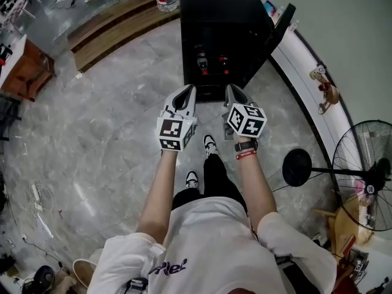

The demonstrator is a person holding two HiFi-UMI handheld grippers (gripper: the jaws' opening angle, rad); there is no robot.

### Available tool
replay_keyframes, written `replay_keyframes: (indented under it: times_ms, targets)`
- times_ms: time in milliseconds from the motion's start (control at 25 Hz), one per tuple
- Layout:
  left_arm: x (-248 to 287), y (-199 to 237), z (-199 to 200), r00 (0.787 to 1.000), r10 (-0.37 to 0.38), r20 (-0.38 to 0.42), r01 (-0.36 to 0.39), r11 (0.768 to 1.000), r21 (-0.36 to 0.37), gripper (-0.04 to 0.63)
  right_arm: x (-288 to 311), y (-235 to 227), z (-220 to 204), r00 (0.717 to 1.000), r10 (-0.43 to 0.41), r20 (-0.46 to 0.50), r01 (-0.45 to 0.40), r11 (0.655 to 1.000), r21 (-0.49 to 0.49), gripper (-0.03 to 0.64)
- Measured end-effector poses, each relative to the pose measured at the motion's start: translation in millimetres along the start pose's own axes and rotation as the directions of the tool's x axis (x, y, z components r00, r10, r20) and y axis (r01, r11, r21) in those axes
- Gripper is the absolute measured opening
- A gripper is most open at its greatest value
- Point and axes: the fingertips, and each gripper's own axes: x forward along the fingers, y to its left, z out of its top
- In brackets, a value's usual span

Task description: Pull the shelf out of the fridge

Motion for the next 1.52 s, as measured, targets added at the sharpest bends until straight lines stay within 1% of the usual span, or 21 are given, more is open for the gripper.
replay_keyframes:
  times_ms: [240, 360, 480, 840, 1040, 1160, 1360, 1520]
  targets:
    - [41.4, 6.2, -22.3, 0.999, 0.008, -0.032, -0.008, 1.0, -0.015, 0.018, 43.6, -34.3, -17.6, 1.0, 0.004, -0.026, -0.002, 0.997, 0.072, 0.002]
    - [58.0, 4.4, -27.9, 0.999, 0.006, -0.042, -0.006, 1.0, -0.013, 0.018, 59.3, -50.6, -25.5, 0.999, 0.01, -0.031, -0.006, 0.991, 0.13, 0.007]
    - [75.9, 0.3, -36.2, 0.999, 0.0, -0.052, 0.0, 1.0, -0.007, 0.018, 76.1, -65.8, -31.7, 0.999, 0.026, -0.028, -0.02, 0.984, 0.178, 0.035]
    - [117.8, 9.3, -66.4, 0.996, 0.01, -0.09, -0.013, 0.999, -0.03, 0.018, 130.4, -102.1, -53.9, 0.999, 0.042, -0.028, -0.033, 0.96, 0.278, 0.068]
    - [135.6, 23.7, -87.1, 0.993, 0.027, -0.117, -0.032, 0.999, -0.04, 0.018, 164.9, -113.5, -75.9, 0.997, 0.049, -0.061, -0.031, 0.965, 0.26, 0.094]
    - [146.5, 32.9, -98.3, 0.991, 0.031, -0.128, -0.036, 0.999, -0.039, 0.018, 185.0, -117.4, -86.5, 0.996, 0.059, -0.064, -0.039, 0.959, 0.279, 0.118]
    - [159.9, 45.4, -109.2, 0.99, 0.036, -0.134, -0.042, 0.998, -0.045, 0.018, 215.8, -124.2, -99.8, 0.996, 0.074, -0.054, -0.05, 0.934, 0.355, 0.141]
    - [168.0, 55.8, -120.4, 0.989, 0.042, -0.143, -0.05, 0.997, -0.053, 0.018, 242.8, -132.5, -110.9, 0.996, 0.088, -0.027, -0.067, 0.891, 0.449, 0.176]
